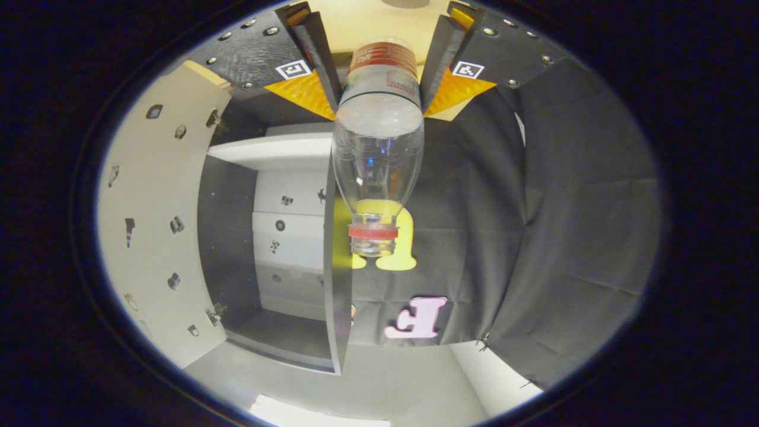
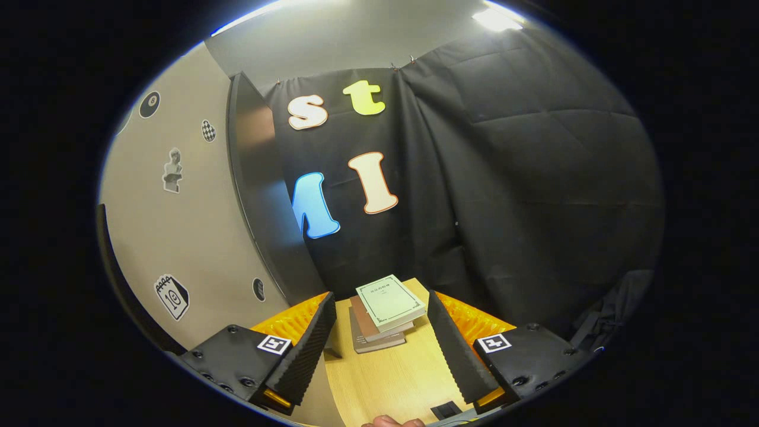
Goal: Open the cabinet door with the right hand, grasp the bottle in the cabinet with the left hand and place it on the coaster, then close the cabinet door with the right hand.
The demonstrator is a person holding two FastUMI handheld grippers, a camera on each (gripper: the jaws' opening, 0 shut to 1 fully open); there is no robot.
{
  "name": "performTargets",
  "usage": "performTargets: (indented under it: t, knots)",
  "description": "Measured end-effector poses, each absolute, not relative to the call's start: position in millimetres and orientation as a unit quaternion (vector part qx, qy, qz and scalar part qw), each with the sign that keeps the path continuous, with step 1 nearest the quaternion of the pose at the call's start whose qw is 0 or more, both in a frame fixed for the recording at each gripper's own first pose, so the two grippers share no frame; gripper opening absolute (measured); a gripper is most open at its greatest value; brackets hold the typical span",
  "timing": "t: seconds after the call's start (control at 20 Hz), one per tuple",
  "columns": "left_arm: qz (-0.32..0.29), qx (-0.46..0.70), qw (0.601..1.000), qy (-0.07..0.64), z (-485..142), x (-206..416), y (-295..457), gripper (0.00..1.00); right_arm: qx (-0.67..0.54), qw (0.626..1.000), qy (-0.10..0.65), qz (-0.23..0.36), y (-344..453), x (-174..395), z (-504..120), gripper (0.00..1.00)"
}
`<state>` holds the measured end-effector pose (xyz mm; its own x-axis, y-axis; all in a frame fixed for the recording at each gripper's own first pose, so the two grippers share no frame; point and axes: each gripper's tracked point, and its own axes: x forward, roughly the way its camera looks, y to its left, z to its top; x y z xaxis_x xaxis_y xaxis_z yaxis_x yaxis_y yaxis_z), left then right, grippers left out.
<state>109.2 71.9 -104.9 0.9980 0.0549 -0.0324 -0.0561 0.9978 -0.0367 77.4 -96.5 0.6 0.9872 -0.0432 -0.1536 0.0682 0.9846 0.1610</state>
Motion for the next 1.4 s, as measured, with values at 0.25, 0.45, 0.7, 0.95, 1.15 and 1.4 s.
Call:
performTargets:
  t: [0.25,0.45,0.7,0.95,1.15,1.4]
  knots:
    - [0.029,-0.008,0.999,0.031,-173,86,79,0.68,0.088,0.992,0.077,-0.049,-97,65,-2,0.98]
    - [0.023,-0.015,0.998,0.052,-230,74,78,0.69,0.097,0.992,0.070,-0.043,-88,61,8,0.98]
    - [0.024,0.001,0.998,0.066,-283,73,78,0.73,0.081,0.994,0.050,-0.058,-94,57,17,0.98]
    - [0.034,-0.005,0.997,0.069,-320,65,84,0.71,0.085,0.991,0.065,-0.074,-102,55,12,0.98]
    - [0.037,-0.010,0.997,0.068,-336,63,83,0.71,0.093,0.988,0.087,-0.086,-107,50,0,0.98]
    - [0.034,-0.010,0.996,0.084,-359,59,83,0.71,0.168,0.976,0.100,-0.090,-105,51,-3,0.98]
